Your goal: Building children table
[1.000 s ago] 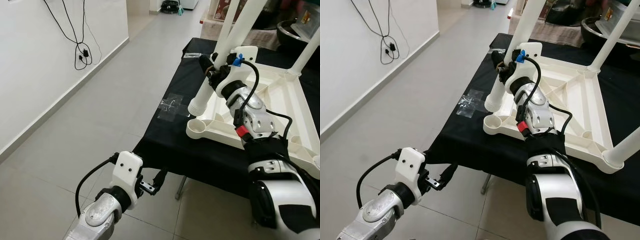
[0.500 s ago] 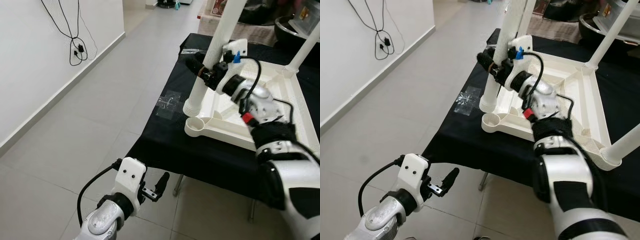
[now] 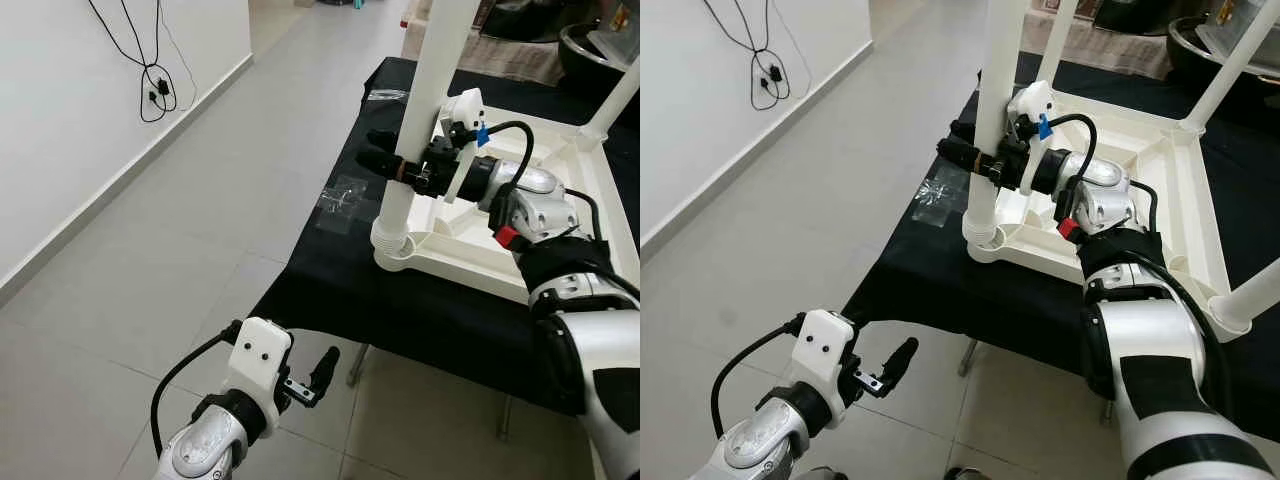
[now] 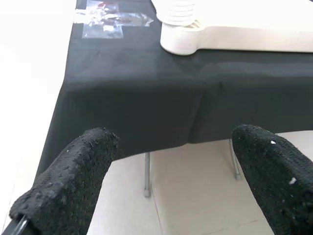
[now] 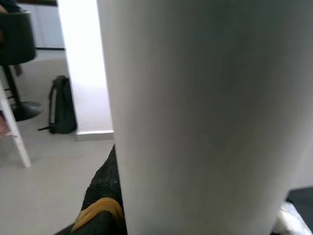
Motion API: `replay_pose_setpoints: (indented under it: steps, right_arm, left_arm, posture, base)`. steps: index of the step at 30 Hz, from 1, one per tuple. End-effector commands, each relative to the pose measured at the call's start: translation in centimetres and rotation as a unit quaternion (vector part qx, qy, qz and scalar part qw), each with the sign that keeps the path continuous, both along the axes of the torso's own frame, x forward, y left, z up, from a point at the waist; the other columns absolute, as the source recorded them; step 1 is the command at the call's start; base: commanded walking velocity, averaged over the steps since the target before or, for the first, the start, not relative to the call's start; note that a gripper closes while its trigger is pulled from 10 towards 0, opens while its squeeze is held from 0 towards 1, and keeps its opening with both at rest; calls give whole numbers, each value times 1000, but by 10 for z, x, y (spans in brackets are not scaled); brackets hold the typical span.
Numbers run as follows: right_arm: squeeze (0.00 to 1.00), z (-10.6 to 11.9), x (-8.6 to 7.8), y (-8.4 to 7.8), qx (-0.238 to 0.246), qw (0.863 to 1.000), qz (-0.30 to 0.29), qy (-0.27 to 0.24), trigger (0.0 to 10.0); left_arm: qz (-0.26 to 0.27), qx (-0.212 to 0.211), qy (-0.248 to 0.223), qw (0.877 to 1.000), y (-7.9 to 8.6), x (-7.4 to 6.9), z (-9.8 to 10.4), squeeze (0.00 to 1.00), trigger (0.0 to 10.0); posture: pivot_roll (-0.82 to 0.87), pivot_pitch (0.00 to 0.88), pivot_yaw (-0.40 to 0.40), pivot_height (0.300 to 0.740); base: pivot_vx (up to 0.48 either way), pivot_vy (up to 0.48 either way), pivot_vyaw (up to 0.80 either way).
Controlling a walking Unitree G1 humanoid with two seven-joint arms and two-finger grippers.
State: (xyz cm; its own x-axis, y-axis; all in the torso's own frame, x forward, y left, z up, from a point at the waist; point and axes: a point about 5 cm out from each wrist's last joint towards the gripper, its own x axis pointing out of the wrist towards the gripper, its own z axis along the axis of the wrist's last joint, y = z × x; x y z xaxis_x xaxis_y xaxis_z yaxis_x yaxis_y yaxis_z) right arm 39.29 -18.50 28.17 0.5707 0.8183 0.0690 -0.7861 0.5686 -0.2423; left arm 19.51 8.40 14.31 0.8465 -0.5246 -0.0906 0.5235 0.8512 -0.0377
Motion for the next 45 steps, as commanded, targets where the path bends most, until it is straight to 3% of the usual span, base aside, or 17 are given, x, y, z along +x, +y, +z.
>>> replay_pose_setpoints:
  steps: [1,7,13,18,22,26,32,38,40,45]
  right_arm:
    - [0,-12,0,-15,-18,999,-28,30,10000]
    - [0,-12,-3,-23,-22,999,-19,41,10000]
    - [0,-19,-6,-19,-25,998,24,58,10000]
    - [0,-32,-9,-1,-10,995,81,62,10000]
    - [0,-35,-9,4,-8,994,84,65,10000]
    - [0,-35,-2,11,0,997,43,59,10000]
    - [0,-25,-1,11,13,998,40,47,10000]
    - [0,-4,5,1,58,998,-11,38,10000]
    - [0,0,8,-5,92,994,-45,46,10000]
    - [0,3,10,-10,107,990,-79,38,10000]
  left_arm:
    - [-1,5,11,1000,0,-4,-3,0,10000]
    - [-5,6,14,1000,-1,-4,-4,0,10000]
    - [-5,10,14,1000,-2,-5,-4,0,10000]
    - [-8,9,13,1000,-2,-6,-4,0,10000]
    - [-9,10,14,1000,-3,-7,-4,0,10000]
    - [-10,10,13,1000,-3,-8,-3,0,10000]
    - [-10,10,13,1000,-3,-8,-3,0,10000]
    - [-7,9,11,1000,-3,-7,-4,0,10000]
    - [-4,7,11,1000,-3,-8,-5,0,10000]
    - [2,4,12,1000,-2,-7,-6,0,10000]
  posture:
    - [114,204,-88,740]
    - [117,192,-92,740]
    - [121,185,-94,740]
    - [126,177,-91,740]
    - [128,177,-92,740]
    - [128,176,-95,740]
    - [128,173,-99,740]
    - [123,149,-93,740]
    - [121,134,-90,740]
    - [119,110,-82,740]
  base:
    - [0,0,0]
    - [0,0,0]
    - [0,0,0]
    - [0,0,0]
    - [0,0,0]
    - [0,0,0]
    - [0,0,0]
    - [0,0,0]
    - [0,0,0]
    - [0,0,0]
